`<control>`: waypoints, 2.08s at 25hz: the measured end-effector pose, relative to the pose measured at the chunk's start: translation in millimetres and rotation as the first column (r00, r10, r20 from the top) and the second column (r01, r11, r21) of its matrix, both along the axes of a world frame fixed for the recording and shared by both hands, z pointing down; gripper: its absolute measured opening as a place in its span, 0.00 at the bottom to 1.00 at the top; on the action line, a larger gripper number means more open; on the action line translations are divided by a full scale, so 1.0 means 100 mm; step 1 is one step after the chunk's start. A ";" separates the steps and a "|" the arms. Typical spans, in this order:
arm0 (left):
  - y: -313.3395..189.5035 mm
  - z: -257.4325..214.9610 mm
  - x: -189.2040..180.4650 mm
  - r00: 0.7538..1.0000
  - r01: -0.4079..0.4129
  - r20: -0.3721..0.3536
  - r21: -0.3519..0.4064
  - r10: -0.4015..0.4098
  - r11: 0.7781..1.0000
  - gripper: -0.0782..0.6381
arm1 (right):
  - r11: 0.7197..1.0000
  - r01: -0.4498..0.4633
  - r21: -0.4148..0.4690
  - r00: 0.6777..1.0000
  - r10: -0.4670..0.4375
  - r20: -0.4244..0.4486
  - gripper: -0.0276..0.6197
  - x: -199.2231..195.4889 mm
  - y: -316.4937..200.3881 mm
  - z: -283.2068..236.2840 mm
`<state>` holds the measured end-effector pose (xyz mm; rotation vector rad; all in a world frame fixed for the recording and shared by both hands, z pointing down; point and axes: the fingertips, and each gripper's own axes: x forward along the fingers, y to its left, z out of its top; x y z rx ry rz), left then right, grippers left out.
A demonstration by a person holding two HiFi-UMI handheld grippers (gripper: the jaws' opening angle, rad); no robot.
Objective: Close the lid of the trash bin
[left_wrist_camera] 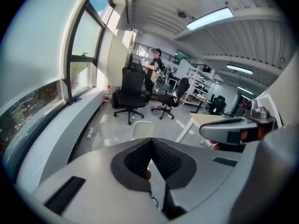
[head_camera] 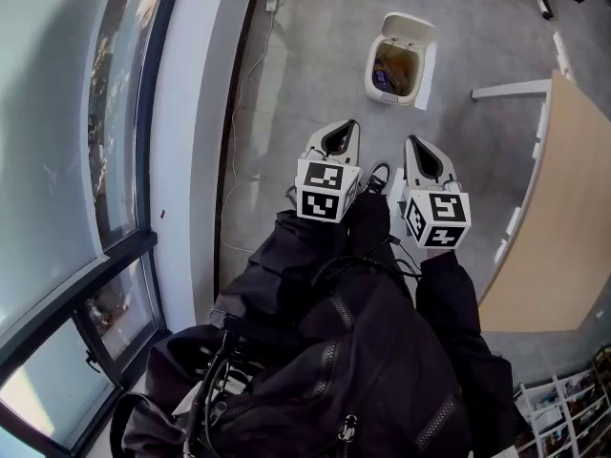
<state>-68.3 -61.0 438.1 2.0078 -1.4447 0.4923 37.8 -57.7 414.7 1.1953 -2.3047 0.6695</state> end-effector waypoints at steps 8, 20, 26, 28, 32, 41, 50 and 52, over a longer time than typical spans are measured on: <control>0.13 0.95 -0.07 0.995 0.012 0.098 -0.114 0.000 0.993 0.11 | 0.990 0.117 -0.084 0.991 -0.121 -0.049 0.05 -0.06 -0.04 0.97; 0.76 2.00 -0.23 0.992 0.072 0.115 -0.258 -0.044 0.964 0.11 | 0.960 0.255 -0.115 0.966 -0.258 -0.017 0.05 -0.21 0.24 2.03; 0.86 2.25 -0.28 0.990 0.113 0.110 -0.286 -0.084 0.952 0.11 | 0.957 0.268 -0.111 0.963 -0.269 0.004 0.05 -0.23 0.14 2.35; 0.88 2.36 -0.30 0.989 0.130 0.106 -0.300 -0.102 0.945 0.11 | 0.956 0.272 -0.109 0.962 -0.274 0.004 0.05 -0.23 0.09 2.45; 0.90 2.54 -0.37 0.985 0.163 0.113 -0.322 -0.133 0.933 0.11 | 0.950 0.290 -0.115 0.956 -0.292 0.000 0.05 -0.20 0.02 2.66; 0.99 2.84 -0.32 0.984 0.177 0.098 -0.363 -0.151 0.915 0.11 | 0.948 0.296 -0.115 0.951 -0.303 -0.053 0.05 -0.06 -0.24 3.05; 1.02 2.92 -0.30 0.985 0.168 0.093 -0.389 -0.142 0.906 0.11 | 0.937 0.341 -0.070 0.926 -0.348 -0.146 0.05 0.02 -0.84 3.21; 1.01 2.93 -0.30 0.985 0.171 0.089 -0.392 -0.148 0.904 0.11 | 0.932 0.358 -0.053 0.916 -0.362 -0.174 0.05 0.03 -1.00 3.22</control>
